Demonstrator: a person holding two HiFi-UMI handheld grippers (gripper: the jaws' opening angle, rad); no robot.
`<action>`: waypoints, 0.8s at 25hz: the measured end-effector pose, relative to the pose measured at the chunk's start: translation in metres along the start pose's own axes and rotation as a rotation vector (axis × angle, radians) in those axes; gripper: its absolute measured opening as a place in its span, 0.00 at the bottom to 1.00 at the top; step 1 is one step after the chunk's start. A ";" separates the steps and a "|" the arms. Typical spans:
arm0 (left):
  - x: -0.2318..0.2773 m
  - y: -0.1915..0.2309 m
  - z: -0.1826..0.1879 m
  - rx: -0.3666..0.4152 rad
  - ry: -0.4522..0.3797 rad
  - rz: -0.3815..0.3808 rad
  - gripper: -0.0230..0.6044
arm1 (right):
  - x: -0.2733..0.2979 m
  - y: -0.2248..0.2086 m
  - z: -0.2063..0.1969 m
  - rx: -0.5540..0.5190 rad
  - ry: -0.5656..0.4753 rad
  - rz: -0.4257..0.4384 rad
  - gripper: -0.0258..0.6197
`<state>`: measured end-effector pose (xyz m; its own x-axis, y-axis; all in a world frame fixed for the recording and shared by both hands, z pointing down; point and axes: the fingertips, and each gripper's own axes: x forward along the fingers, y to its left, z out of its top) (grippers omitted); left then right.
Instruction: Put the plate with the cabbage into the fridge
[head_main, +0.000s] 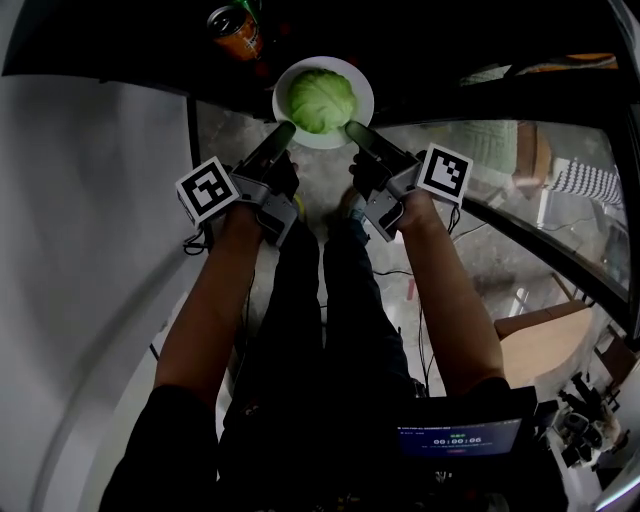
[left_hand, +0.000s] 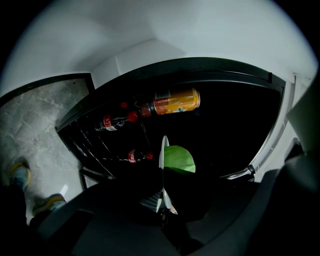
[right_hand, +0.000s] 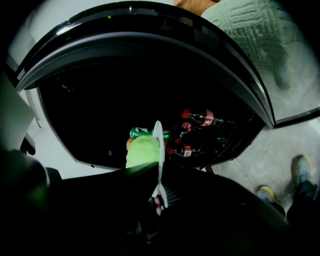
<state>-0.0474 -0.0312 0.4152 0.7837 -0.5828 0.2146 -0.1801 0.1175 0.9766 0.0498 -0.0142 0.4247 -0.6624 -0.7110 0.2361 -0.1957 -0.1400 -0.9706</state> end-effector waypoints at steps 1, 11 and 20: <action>0.000 0.000 0.000 -0.002 -0.004 0.000 0.05 | 0.000 0.001 0.000 -0.002 -0.001 0.001 0.08; -0.003 0.005 0.000 -0.001 -0.013 0.031 0.05 | 0.000 -0.001 -0.001 0.016 0.001 -0.002 0.08; -0.006 0.002 0.002 0.018 -0.025 0.057 0.05 | 0.001 0.003 -0.001 0.050 0.001 0.008 0.07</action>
<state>-0.0537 -0.0294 0.4163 0.7566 -0.5960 0.2691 -0.2346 0.1367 0.9624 0.0481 -0.0144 0.4220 -0.6645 -0.7114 0.2286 -0.1545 -0.1685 -0.9735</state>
